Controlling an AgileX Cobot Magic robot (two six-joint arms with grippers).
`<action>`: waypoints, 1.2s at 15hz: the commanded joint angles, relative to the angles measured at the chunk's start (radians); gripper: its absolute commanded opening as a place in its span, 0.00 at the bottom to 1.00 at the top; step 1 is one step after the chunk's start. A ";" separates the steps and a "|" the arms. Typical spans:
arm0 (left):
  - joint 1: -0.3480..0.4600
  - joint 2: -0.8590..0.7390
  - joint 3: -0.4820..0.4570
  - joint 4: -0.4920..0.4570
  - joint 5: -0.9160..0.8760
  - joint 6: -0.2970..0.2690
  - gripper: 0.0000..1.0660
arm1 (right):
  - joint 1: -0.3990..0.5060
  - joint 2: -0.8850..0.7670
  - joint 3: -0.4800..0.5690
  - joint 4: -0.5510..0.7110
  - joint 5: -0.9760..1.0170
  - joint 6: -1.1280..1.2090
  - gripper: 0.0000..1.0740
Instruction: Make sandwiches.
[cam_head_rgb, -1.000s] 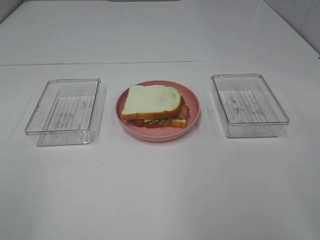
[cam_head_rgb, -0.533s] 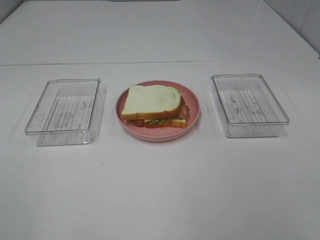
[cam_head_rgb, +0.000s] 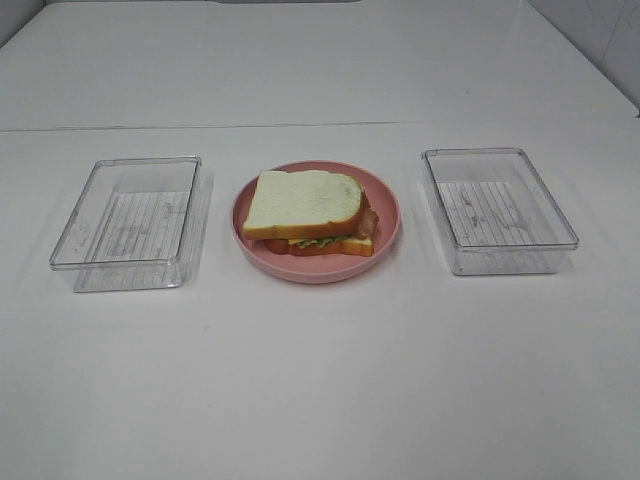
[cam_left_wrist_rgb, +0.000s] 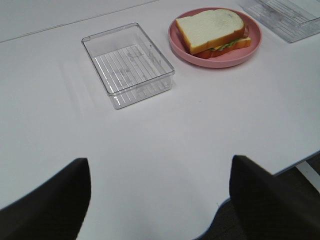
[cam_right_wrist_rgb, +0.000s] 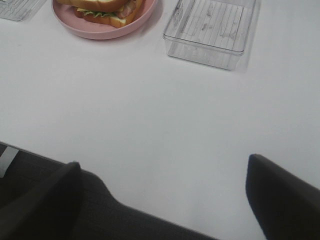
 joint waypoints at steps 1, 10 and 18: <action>0.001 -0.006 0.004 -0.003 -0.010 0.000 0.69 | 0.001 -0.008 0.004 -0.011 -0.014 -0.011 0.77; 0.233 -0.006 0.004 -0.003 -0.010 0.000 0.69 | -0.183 -0.008 0.004 -0.004 -0.014 -0.010 0.77; 0.417 -0.044 0.004 -0.003 -0.011 0.000 0.69 | -0.348 -0.185 0.004 0.003 -0.014 -0.010 0.77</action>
